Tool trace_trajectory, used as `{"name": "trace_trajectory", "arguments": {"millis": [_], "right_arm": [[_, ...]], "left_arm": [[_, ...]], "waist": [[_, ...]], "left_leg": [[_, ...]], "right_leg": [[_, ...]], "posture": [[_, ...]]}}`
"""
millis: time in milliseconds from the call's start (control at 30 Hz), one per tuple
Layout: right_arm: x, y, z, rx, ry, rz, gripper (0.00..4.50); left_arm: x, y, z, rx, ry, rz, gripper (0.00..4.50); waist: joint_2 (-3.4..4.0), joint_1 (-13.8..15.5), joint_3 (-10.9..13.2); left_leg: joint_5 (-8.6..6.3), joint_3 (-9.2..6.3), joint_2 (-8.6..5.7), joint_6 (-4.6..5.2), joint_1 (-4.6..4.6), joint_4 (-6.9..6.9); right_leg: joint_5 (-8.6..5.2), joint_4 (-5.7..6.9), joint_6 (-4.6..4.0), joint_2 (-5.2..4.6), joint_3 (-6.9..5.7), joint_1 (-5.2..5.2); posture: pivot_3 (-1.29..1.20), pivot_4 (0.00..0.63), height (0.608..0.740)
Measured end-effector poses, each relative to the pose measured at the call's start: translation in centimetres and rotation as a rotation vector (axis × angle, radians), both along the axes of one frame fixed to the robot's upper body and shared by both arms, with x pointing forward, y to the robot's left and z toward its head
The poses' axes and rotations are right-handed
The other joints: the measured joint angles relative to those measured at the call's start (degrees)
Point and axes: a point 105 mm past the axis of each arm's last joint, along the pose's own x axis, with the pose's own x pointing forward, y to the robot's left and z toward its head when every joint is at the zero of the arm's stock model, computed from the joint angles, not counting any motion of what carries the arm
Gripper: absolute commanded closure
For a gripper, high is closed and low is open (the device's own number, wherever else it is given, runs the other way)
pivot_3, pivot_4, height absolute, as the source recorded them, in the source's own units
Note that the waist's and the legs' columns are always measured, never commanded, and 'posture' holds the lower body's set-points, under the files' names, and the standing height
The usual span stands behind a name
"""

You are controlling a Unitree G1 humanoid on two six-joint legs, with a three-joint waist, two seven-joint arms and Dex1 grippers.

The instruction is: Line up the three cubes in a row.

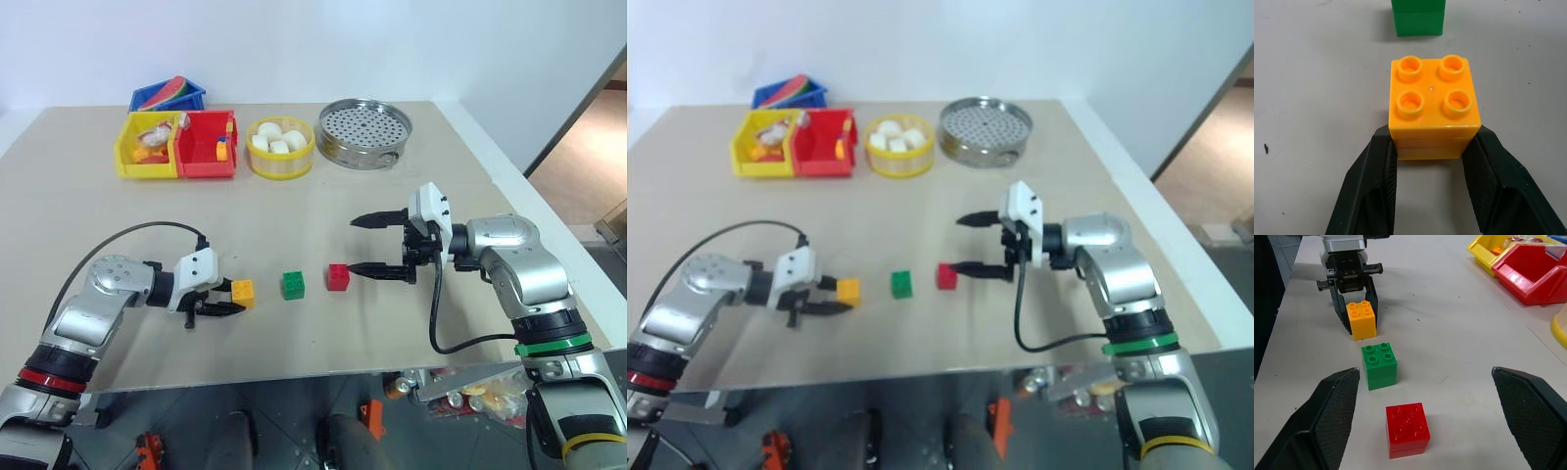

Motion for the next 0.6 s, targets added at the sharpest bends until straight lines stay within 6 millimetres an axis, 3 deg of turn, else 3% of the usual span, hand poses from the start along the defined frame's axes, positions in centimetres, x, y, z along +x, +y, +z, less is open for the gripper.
{"name": "trace_trajectory", "arguments": {"millis": [233,267,467,600], "right_arm": [[0.0,0.2,0.0,0.0,-0.003,0.008,0.0],[0.0,0.3,0.0,0.0,-0.004,0.012,0.0],[0.2,0.3,0.0,-0.003,-0.003,0.01,0.0],[0.3,0.3,-0.1,0.001,0.009,0.003,0.0]], "left_arm": [[0.0,-0.1,-0.1,-0.001,-0.012,-0.007,2.92],[0.0,0.0,-0.2,0.004,-0.011,-0.011,2.09],[0.7,0.5,0.4,0.027,-0.037,-0.006,0.16],[0.4,1.4,0.8,0.059,-0.011,-0.015,0.03]], "waist": [[0.0,0.03,0.0],[0.0,0.03,0.0],[0.01,-0.05,0.0],[0.01,-0.2,0.0]], "left_leg": [[0.0,0.01,-0.01,0.0,0.0,0.08],[0.0,0.01,-0.01,0.0,0.0,0.08],[-0.01,0.01,0.02,0.0,0.0,0.02],[-0.05,0.0,0.05,-0.02,0.0,-0.13]], "right_leg": [[0.01,0.0,-0.01,-0.03,0.0,0.03],[0.01,0.0,0.0,-0.02,0.0,0.03],[-0.02,0.0,-0.01,0.03,0.0,-0.01],[-0.1,0.01,-0.06,0.11,0.02,-0.07]], "posture": [[0.0,0.15,0.74],[0.0,0.15,0.74],[0.0,0.15,0.74],[0.0,0.15,0.74]]}}
